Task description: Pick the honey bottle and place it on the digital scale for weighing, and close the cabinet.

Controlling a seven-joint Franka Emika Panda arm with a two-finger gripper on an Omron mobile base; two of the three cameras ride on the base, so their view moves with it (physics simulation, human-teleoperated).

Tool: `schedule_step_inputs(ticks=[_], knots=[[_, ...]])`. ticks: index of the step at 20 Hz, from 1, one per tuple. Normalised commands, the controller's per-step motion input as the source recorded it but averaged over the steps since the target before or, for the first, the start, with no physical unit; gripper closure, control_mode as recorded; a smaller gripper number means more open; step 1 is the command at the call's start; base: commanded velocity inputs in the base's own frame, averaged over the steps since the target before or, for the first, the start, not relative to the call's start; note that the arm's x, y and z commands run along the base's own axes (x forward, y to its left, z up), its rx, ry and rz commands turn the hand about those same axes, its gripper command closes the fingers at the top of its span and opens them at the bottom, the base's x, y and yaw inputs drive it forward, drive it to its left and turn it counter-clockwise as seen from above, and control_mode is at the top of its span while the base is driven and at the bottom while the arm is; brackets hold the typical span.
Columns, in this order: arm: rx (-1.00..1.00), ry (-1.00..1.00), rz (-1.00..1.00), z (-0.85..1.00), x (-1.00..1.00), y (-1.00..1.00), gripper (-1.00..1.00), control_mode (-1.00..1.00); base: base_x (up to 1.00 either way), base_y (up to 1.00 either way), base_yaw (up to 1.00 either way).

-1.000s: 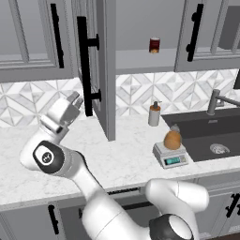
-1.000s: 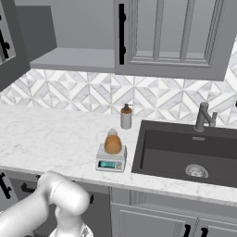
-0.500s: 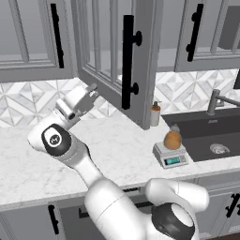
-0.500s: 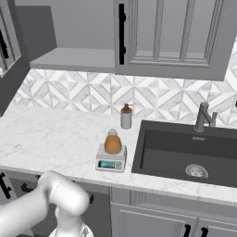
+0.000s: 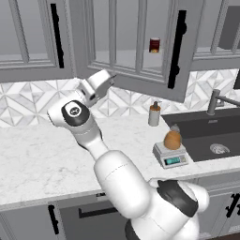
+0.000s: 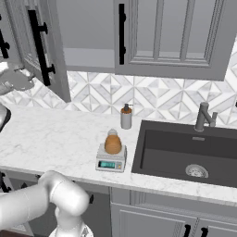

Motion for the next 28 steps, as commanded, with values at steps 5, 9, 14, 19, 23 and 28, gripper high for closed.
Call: schedule_step_inputs(ticks=[5,9,14,19,23,28], knots=[[0.13,0.00,0.00,0.11,0.98,-0.34,-1.00,-1.00,0.00,0.00,0.00],[0.13,0.00,0.00,0.00,0.98,-0.43,-1.00,-1.00,0.00,0.00,0.00],[0.07,0.00,0.08,0.00,0.84,-0.54,-1.00,-1.00,0.00,0.00,0.00],[0.10,-0.03,0.46,0.00,0.87,-0.97,-1.00,-1.00,0.00,0.00,0.00],[0.08,-0.01,0.54,0.00,0.84,-0.92,-1.00,-1.00,0.00,0.00,0.00],[0.06,-0.02,0.53,0.00,0.85,-0.85,-1.00,-1.00,0.00,0.00,0.00]])
